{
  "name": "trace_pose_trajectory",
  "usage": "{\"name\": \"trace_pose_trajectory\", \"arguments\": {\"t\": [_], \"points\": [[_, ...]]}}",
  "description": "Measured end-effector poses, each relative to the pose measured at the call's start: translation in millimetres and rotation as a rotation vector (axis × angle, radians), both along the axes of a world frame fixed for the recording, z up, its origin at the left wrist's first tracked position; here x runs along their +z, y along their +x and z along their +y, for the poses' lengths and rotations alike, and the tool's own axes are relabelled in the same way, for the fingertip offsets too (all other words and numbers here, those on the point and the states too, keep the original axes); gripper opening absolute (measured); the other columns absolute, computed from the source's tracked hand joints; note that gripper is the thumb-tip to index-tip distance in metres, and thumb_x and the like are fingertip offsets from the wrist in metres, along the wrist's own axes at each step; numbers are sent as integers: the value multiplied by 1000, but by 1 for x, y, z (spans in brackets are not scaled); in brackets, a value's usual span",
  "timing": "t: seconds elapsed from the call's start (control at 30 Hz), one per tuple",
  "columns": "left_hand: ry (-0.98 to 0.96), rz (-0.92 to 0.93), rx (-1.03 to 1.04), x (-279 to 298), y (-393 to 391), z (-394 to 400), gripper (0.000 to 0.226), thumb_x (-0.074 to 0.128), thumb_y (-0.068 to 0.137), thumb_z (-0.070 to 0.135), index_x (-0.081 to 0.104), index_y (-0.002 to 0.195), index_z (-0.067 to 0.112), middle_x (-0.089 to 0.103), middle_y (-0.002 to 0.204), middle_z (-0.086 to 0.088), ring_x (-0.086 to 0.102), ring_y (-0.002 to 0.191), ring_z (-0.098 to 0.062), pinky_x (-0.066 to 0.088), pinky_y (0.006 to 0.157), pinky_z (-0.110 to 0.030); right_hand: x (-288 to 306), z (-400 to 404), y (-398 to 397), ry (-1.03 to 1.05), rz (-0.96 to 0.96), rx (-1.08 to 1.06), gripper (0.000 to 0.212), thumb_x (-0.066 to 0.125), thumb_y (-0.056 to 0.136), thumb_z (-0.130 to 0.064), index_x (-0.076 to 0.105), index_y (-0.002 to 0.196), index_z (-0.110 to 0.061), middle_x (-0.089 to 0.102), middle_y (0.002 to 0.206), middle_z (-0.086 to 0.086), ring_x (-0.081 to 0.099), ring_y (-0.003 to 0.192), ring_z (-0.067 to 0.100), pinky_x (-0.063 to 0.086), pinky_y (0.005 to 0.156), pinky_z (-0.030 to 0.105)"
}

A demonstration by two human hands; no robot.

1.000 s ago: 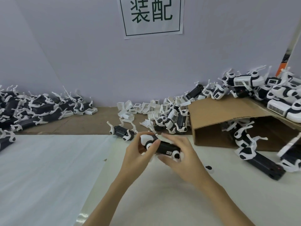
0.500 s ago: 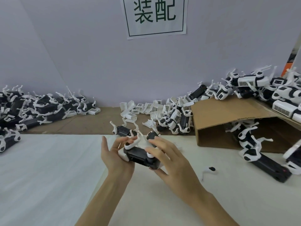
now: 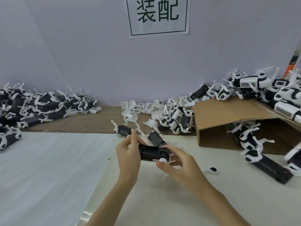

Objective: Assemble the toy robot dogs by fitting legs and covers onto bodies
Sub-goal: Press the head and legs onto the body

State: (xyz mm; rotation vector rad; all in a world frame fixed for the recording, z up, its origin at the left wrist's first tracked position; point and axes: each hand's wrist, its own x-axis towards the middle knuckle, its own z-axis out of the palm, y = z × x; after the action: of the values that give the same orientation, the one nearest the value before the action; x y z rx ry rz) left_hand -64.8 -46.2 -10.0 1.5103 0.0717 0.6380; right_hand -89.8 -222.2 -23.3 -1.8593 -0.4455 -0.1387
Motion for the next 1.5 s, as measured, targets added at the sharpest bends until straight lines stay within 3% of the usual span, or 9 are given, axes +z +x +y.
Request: {"name": "trace_pose_trajectory", "arguments": {"t": [0.17,0.33,0.6,0.7,0.87,1.03,1.17,1.3,1.5], "points": [[43,-7,20,2,2,10,59,47,107,55,72,73,13,74,72,-5,65,70,-9,49,66,-26,-1,11,0,-49,27,49,27,72,84,-67,56,106,-72,65,111,-38,69,99,-7,48,80,7],[9,42,-181,6,-1,7,63,43,91,77,68,110,23,80,99,2,68,85,-20,48,69,-33,-6,-2,9,93,113,37,44,67,92,-48,58,133,-35,73,122,-19,69,114,2,49,91,15],[342,-171,-172,-1,-4,3,36,75,86,55,61,114,36,71,87,13,72,80,-13,54,69,-21,-1,-16,17,187,107,-4,40,40,109,-48,68,131,-30,76,117,-6,69,109,12,56,90,32],[605,-195,-131,0,-5,7,53,67,88,63,44,134,45,64,100,24,70,77,-10,51,65,-19,-8,-35,26,-189,-148,-293,33,48,110,-23,62,139,-30,66,131,-10,59,121,4,47,98,21],[930,-235,-76,-2,-9,1,85,60,90,70,23,156,33,51,100,26,56,77,-2,47,71,-19,-28,-44,36,-821,-175,-193,52,50,106,-15,42,156,-28,15,172,1,10,160,16,17,125,29],[959,-240,-41,-1,-9,-1,77,66,81,79,48,139,31,57,109,28,56,91,3,47,77,-14,-24,-37,36,-629,-211,-269,8,73,97,-26,65,97,-22,60,143,-3,53,134,17,39,113,32],[854,-271,-43,-4,-8,-3,56,67,85,76,60,113,28,63,107,20,61,90,-4,49,74,-20,-18,-36,31,-345,-90,-347,17,71,97,-30,58,109,-28,62,103,-17,60,89,6,43,74,17],[457,-143,-84,-4,-8,-8,40,78,82,63,61,100,32,67,90,12,67,85,-12,50,70,-20,-5,-35,27,104,79,-375,49,82,88,-24,56,127,-36,67,108,-16,65,99,-2,49,77,12],[-82,140,-200,-6,-3,-16,48,75,96,50,67,94,3,62,76,6,58,63,-16,48,58,-20,-1,-36,31,537,302,-265,27,82,87,-22,77,113,-17,76,116,1,70,104,13,53,94,23]]}}
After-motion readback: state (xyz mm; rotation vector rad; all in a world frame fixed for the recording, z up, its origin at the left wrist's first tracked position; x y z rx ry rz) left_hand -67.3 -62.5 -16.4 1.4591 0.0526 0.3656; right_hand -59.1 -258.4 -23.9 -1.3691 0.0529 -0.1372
